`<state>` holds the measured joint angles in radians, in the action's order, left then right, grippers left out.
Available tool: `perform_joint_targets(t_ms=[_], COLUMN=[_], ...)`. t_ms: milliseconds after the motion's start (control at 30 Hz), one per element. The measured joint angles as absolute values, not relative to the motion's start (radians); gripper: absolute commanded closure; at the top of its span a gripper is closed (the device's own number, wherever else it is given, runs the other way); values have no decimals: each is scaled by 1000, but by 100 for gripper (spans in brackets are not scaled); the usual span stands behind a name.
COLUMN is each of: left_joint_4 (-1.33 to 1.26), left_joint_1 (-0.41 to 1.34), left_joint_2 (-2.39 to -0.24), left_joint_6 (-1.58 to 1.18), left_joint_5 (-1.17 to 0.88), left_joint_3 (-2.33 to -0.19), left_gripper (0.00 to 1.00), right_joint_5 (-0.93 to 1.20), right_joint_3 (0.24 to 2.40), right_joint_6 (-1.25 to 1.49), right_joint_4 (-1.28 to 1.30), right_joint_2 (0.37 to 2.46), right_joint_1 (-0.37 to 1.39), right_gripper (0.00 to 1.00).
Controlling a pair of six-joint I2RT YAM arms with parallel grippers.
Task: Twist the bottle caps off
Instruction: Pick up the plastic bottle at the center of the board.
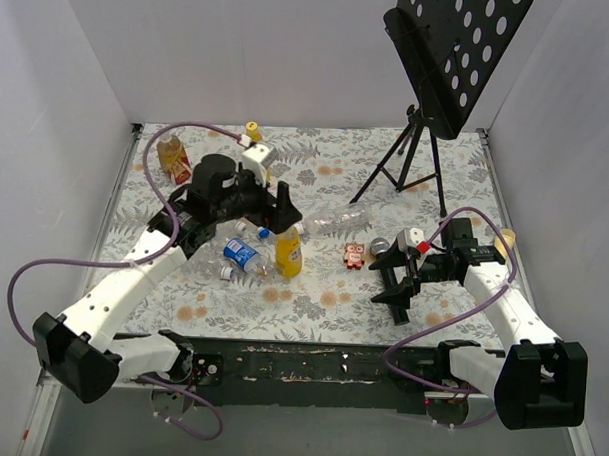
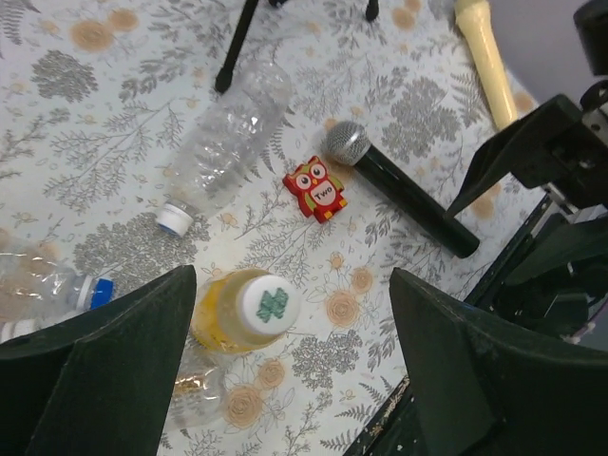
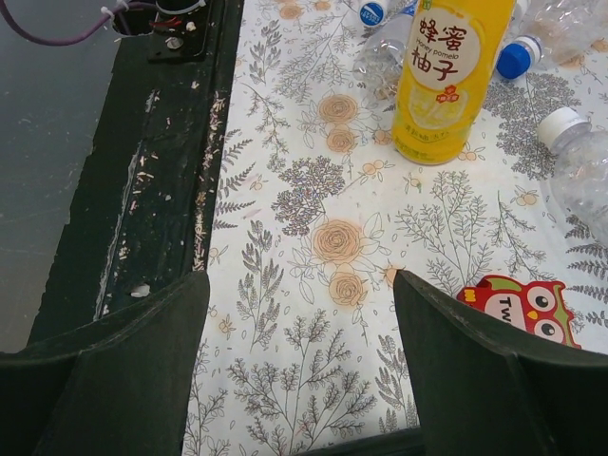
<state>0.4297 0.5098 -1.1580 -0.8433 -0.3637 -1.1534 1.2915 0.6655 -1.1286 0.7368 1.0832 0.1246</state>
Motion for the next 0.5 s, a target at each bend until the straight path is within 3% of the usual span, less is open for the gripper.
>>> perform_joint_targets(t_ms=[233,500], left_joint_4=[537,623], left_joint_1=[716,772], left_joint_2=[-1294,-1385], left_joint_6=[-804,-802], left_joint_5=[-96,116], left_joint_3=[-1194,-1229], left_gripper=[29,37], right_joint_5=[1289,1289], right_joint_3=[665,665], right_joint_6=[-1129,-1129], right_joint_4=[734,734], right_joint_2=[1098,1107], right_joint_1=[125,125], right_gripper=[15,15])
